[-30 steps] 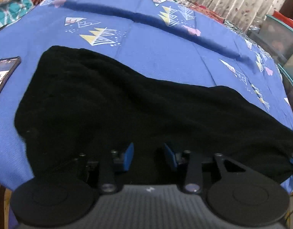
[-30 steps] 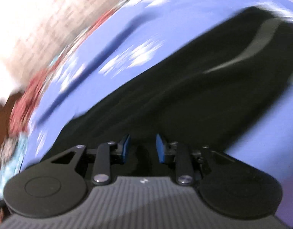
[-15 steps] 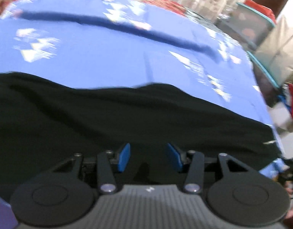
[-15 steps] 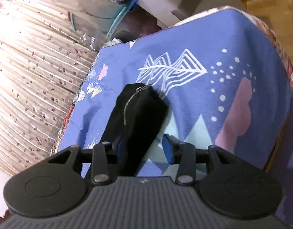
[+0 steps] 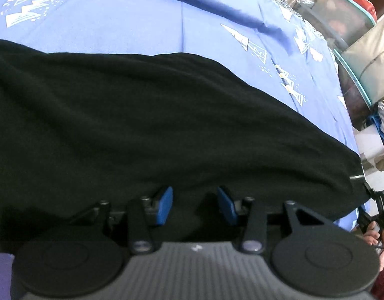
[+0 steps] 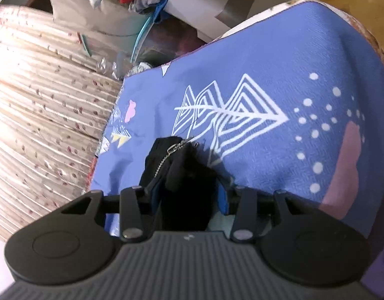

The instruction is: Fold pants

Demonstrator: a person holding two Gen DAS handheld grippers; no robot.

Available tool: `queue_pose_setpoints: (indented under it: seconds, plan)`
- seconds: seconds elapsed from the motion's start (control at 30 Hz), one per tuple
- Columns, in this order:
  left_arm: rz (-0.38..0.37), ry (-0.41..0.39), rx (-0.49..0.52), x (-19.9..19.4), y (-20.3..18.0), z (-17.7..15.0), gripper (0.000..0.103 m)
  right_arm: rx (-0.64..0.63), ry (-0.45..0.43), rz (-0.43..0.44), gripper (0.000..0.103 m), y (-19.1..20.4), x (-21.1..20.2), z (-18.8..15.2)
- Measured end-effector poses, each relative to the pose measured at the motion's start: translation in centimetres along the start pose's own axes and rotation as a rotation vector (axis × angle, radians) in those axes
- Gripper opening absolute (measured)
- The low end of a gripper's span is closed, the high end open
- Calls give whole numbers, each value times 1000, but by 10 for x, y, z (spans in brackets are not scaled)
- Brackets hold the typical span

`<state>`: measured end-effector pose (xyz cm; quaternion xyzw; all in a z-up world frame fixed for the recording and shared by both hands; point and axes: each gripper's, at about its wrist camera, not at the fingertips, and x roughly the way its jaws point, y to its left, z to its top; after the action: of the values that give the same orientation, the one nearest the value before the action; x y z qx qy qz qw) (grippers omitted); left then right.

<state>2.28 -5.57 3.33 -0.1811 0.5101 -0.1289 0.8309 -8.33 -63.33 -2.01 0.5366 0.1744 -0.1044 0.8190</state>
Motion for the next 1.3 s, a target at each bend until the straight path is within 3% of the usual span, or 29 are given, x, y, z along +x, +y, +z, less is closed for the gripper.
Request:
queue_pose_setpoints:
  seconds: [0.03, 0.13, 0.43, 0.7, 0.87, 0.93, 0.97, 1.0, 1.07, 1.13, 1.3]
  plan:
    - [-4, -6, 2, 0, 2, -2, 41, -9, 14, -4, 36, 2, 1, 0]
    - [-20, -21, 4, -1, 5, -6, 41, -30, 29, 14, 31, 17, -2, -1]
    - [-86, -73, -25, -25, 23, -10, 41, -362, 45, 127, 26, 122, -17, -30]
    - [-172, -170, -5, -71, 47, -25, 41, -778, 186, 148, 26, 196, -2, -112]
    - [-195, -220, 27, -104, 65, -42, 43, -1032, 382, 101, 27, 206, 21, -186]
    - [-194, -240, 27, -115, 73, -47, 43, -1108, 505, 27, 31, 193, 41, -218]
    - [-195, -250, 21, -121, 79, -49, 43, -1155, 527, -20, 33, 185, 49, -233]
    - [-196, -256, 14, -125, 83, -49, 44, -1200, 473, -17, 35, 185, 45, -241]
    - [-192, -272, -4, -135, 94, -53, 45, -1237, 493, 3, 67, 192, 41, -247]
    - [-184, -289, -23, -143, 100, -54, 45, -1251, 502, 27, 77, 198, 36, -246]
    - [-181, -342, -68, -169, 126, -61, 47, -1225, 483, 107, 76, 211, 15, -230]
